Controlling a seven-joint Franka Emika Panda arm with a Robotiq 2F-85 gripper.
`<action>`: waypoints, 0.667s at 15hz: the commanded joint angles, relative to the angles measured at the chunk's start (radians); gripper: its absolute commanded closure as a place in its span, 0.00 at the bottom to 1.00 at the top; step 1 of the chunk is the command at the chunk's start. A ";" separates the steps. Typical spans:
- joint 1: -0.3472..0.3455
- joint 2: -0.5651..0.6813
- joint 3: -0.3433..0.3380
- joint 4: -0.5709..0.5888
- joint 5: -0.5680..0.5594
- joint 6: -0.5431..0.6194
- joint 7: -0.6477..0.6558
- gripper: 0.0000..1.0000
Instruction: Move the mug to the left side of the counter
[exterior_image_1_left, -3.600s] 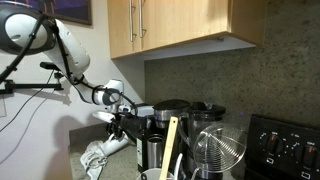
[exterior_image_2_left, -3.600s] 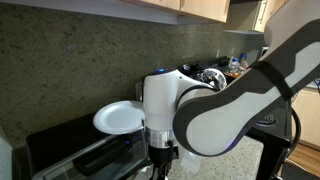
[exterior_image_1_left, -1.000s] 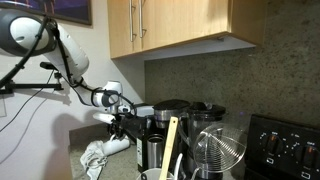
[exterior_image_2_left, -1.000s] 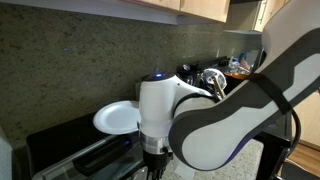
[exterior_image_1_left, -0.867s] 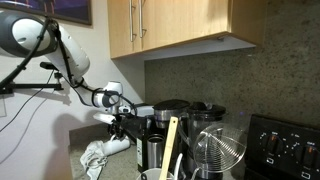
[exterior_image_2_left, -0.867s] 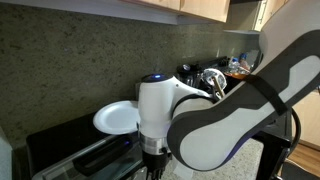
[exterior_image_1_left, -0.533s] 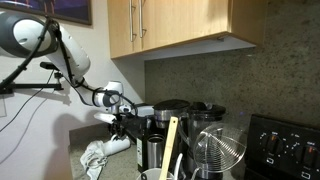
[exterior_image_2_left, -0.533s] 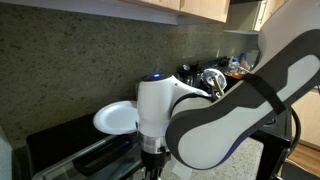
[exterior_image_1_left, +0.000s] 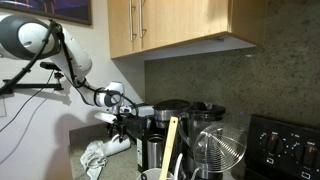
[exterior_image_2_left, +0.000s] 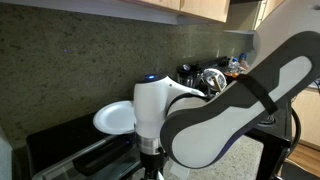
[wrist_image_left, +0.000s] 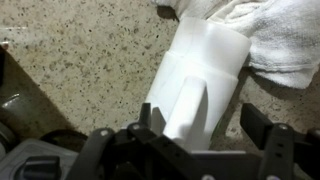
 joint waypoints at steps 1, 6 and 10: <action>0.029 0.001 -0.018 0.055 -0.015 -0.113 0.010 0.00; 0.051 0.000 -0.024 0.116 -0.059 -0.239 0.024 0.00; 0.059 0.003 -0.028 0.191 -0.102 -0.342 0.028 0.00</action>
